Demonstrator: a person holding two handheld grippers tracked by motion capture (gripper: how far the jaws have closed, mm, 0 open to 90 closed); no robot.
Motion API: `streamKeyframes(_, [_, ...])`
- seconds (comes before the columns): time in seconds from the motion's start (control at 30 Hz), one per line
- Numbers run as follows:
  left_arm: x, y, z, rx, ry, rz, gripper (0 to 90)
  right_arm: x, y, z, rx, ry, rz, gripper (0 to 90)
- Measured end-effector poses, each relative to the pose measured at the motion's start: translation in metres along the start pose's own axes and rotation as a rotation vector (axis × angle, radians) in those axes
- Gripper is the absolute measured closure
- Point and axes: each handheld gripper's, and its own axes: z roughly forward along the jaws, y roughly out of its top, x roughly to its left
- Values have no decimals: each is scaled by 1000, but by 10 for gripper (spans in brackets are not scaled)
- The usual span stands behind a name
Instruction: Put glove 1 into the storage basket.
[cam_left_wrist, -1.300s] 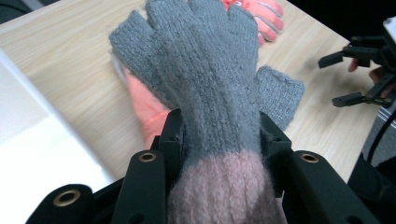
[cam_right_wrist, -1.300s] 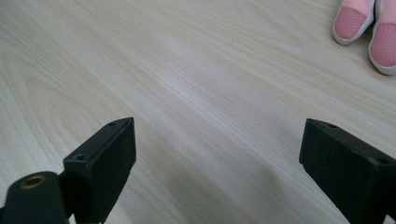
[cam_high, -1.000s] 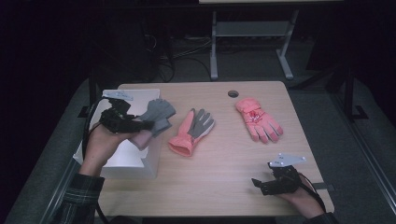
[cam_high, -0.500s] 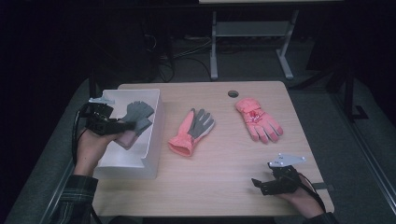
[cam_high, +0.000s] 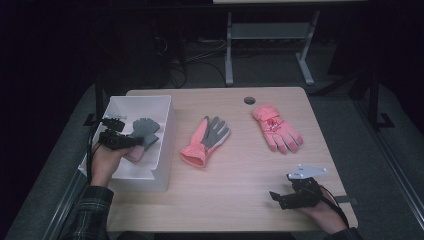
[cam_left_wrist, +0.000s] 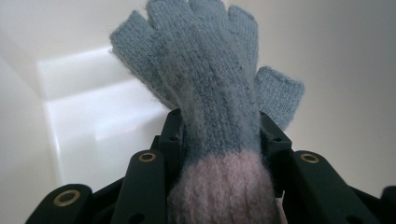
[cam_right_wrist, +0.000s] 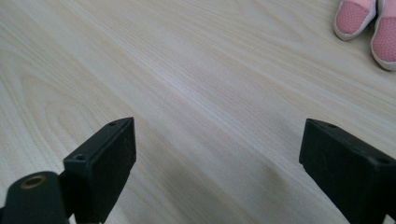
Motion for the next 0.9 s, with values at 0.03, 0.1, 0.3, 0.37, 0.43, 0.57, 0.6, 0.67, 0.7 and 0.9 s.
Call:
streamKeyframes(0.03, [2,-1,3,9,6,-2,615,0,0,0,1,0,0,106])
streamKeyframes(0.1, [5,-3,8,21,11,-3,614,0,0,0,-1,1,-2,106])
streamKeyframes(0.3, [12,-12,27,71,37,-22,609,0,0,0,4,2,-7,106])
streamKeyframes(0.37, [9,-12,31,85,62,7,607,1,0,1,5,0,-7,106])
streamKeyframes(0.43, [9,-13,33,92,66,9,604,1,0,1,5,1,-8,106])
streamKeyframes(0.57, [12,-14,37,121,75,3,597,0,0,1,6,0,-9,106])
streamKeyframes(0.6, [13,-14,39,125,73,-6,590,0,0,1,8,0,-13,106])
streamKeyframes(0.67, [15,-14,40,130,68,-17,559,1,0,0,6,1,-12,106])
streamKeyframes(0.7, [15,-15,41,134,66,-32,521,1,0,0,5,1,-13,106])
streamKeyframes(0.9, [17,-15,40,118,75,-46,317,0,0,0,8,2,-9,106])
